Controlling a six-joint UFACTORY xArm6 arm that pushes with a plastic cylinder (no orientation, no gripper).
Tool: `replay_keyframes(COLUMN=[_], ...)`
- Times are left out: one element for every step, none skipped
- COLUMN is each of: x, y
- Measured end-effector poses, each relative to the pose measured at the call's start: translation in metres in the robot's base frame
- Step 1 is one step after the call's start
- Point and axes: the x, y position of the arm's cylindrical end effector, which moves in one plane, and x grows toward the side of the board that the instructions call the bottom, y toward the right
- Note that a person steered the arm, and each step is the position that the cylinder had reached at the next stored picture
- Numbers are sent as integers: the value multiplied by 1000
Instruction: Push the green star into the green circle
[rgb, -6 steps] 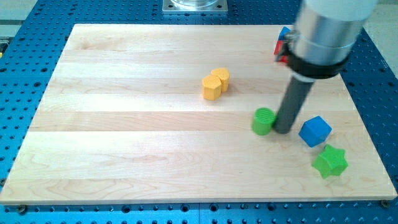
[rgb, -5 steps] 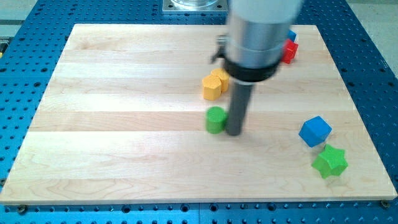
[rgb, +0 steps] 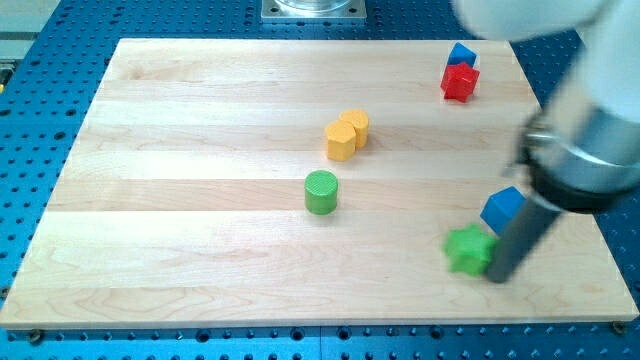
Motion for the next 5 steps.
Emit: replay_keyframes(x=[-22,-53,-59,-68,-70], y=[-67,-71,-138,-142,-149])
